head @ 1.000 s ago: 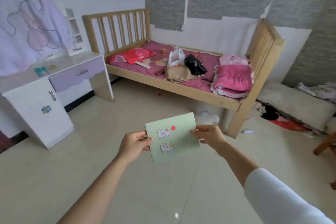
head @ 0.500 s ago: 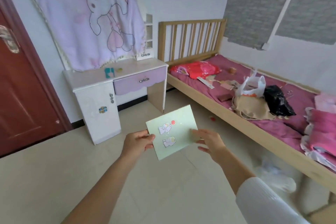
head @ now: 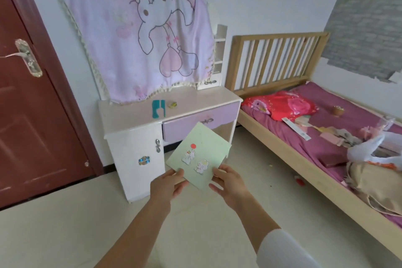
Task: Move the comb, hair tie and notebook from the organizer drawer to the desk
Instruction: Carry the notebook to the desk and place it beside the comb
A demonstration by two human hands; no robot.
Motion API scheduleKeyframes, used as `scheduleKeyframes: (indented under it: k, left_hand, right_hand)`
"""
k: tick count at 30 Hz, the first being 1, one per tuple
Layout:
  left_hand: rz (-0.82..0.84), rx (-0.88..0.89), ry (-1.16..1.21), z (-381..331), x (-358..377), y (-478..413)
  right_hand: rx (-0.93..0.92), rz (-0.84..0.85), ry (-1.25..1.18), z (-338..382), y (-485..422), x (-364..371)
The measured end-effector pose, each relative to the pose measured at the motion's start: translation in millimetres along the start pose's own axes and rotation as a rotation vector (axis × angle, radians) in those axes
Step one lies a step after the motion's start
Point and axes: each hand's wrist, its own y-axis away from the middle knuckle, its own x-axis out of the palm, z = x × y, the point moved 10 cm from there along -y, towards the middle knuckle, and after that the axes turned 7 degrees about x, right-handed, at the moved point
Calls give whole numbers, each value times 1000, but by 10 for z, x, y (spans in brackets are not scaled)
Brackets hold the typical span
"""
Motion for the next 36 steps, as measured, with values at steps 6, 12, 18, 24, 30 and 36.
scheduleKeyframes:
  k: [6, 12, 18, 24, 30, 36]
  left_hand:
    - [2, -59, -4, -571, 186, -1432]
    - [62, -130, -150, -936, 508, -2640]
    - [162, -137, -299, -999, 927, -3811]
    - [76, -159, -404, -999, 1370, -5119]
    - [-3, -171, -468, -988, 1718, -6045]
    - [-164, -151, -533, -928, 1818, -6606]
  right_hand:
    - [32, -97, 37, 732, -1282, 438]
    - [58, -129, 81, 1319, -2335, 514]
    - [120, -111, 143, 1769, -3570, 506]
    - [157, -120, 293, 2415, -4977, 506]
    - [152, -105, 593, 2981, -6126, 599]
    - [179, -120, 779, 3096, -6903, 647]
